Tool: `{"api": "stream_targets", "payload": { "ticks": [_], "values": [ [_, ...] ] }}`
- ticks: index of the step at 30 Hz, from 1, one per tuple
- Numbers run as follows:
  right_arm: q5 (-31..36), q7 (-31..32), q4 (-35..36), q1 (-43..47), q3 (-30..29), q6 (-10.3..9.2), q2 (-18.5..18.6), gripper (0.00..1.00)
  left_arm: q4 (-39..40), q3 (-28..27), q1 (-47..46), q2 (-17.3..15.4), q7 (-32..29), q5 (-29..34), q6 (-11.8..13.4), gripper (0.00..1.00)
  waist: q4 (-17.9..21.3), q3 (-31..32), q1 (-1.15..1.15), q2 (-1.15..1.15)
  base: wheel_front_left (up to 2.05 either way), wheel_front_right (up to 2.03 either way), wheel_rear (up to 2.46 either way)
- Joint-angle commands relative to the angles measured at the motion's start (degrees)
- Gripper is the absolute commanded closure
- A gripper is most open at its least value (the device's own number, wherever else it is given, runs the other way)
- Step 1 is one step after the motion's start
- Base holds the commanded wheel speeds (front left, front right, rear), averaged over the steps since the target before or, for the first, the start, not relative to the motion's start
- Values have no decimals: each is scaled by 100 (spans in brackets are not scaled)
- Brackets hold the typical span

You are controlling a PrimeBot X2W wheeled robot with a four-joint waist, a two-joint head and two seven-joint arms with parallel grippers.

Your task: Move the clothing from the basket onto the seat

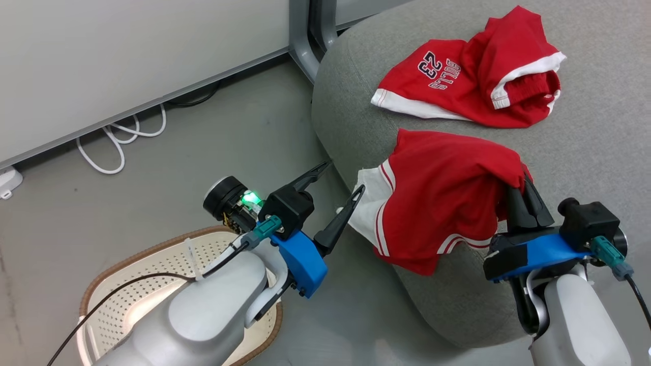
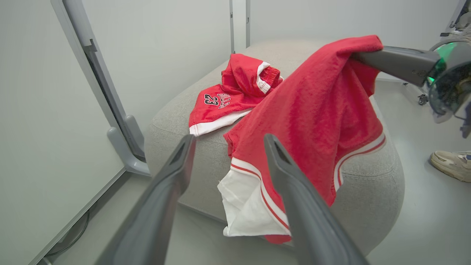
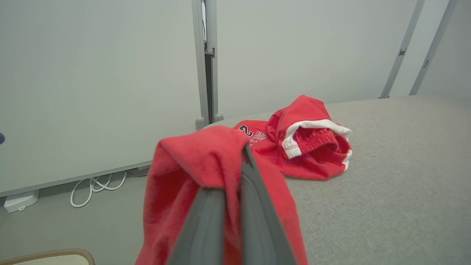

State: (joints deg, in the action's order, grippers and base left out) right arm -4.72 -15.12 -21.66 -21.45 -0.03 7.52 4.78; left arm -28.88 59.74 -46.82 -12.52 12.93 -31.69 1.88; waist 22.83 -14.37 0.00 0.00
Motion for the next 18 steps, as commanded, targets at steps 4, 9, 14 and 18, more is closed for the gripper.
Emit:
{"api": "stream_targets", "payload": {
  "ticks": [4,9,14,18],
  "values": [
    [-17,-4,66,154,-69,-6,-50,100,13,59,-41,-35,-30,29,2,0,170,-85,0,0,0,0,0],
    [-26,-4,79,182,-86,-6,-93,100,9,88,-46,-58,-48,16,3,0,257,-121,0,0,0,0,0],
    [-4,-3,87,112,-68,-6,-125,100,34,111,-89,-57,-53,17,4,0,264,-173,0,0,0,0,0],
    [23,-3,131,-75,12,-5,-123,100,59,125,-127,-85,-67,22,0,0,225,-253,0,0,0,0,0]
  ]
}}
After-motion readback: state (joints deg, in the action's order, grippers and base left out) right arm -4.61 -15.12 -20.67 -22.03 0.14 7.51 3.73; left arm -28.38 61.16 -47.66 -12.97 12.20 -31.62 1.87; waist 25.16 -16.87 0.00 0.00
